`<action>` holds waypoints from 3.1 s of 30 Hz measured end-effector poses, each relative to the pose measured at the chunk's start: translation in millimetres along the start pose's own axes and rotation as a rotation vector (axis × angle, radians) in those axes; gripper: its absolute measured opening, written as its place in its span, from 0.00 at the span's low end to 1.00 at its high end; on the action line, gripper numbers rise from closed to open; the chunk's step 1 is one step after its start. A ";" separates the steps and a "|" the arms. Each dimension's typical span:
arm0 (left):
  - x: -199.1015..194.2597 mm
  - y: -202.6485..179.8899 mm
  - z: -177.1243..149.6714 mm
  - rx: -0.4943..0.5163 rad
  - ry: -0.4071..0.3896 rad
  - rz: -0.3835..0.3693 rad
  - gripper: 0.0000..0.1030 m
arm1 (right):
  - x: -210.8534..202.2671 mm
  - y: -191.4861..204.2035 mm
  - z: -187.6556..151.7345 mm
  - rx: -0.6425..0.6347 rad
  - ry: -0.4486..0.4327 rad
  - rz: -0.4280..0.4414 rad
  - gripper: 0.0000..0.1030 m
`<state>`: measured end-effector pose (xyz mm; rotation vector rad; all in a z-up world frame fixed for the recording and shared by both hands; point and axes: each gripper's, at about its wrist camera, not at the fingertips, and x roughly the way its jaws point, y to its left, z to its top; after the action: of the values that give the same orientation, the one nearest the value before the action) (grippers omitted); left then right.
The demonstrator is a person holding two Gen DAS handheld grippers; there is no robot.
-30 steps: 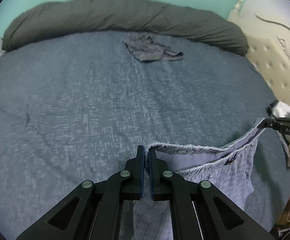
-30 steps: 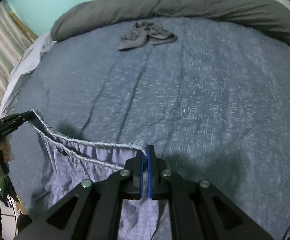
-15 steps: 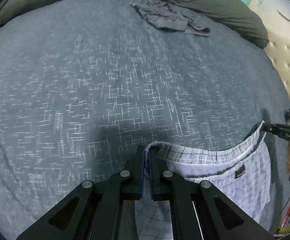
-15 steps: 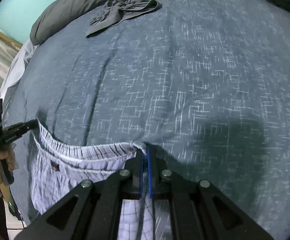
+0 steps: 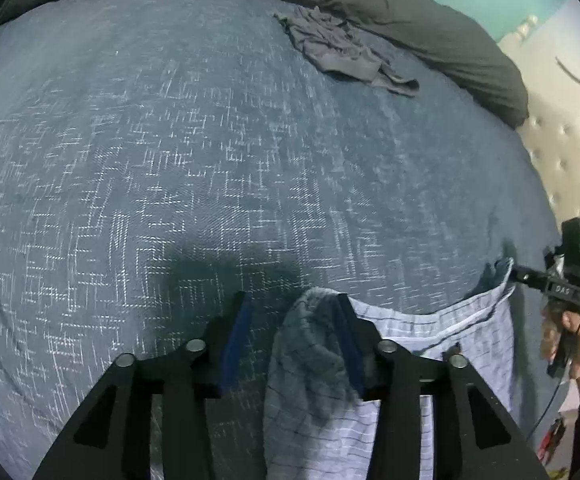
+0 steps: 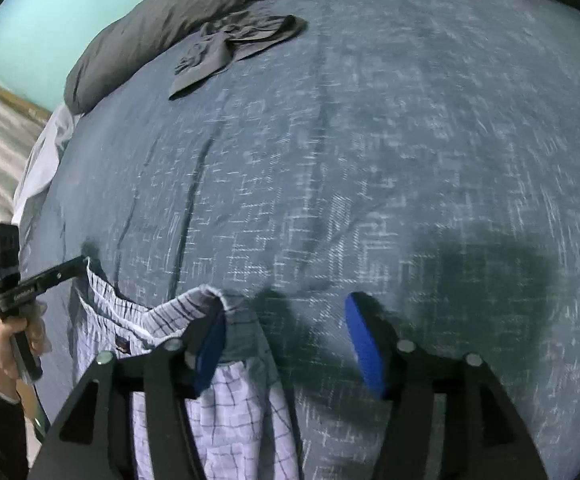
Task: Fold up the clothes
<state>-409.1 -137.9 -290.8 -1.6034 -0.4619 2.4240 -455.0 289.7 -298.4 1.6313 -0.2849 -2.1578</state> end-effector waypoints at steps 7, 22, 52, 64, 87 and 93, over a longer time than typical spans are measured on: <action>-20.5 -14.6 -5.9 0.083 -0.057 0.038 0.51 | -11.4 3.1 -4.2 -0.001 0.027 -0.138 0.65; -17.7 -2.3 -19.3 0.129 -0.034 0.103 0.50 | -24.3 -5.0 -2.8 0.082 0.032 -0.086 0.67; -5.9 -21.8 -31.6 0.256 -0.049 0.092 0.09 | -27.4 17.0 -23.9 -0.162 -0.098 -0.048 0.68; -1.4 -24.9 -27.6 0.275 -0.046 0.082 0.09 | 4.8 50.4 -32.7 -0.351 -0.114 -0.146 0.20; -15.8 -7.1 -6.5 0.170 -0.121 0.037 0.00 | -12.3 35.1 -3.0 -0.219 -0.252 -0.122 0.04; 0.6 -2.2 3.5 0.155 -0.086 0.065 0.00 | 10.0 34.1 6.1 -0.205 -0.207 -0.155 0.04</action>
<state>-412.6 -136.2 -289.2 -1.4770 -0.2314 2.5151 -456.1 254.3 -291.6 1.3595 0.0047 -2.3877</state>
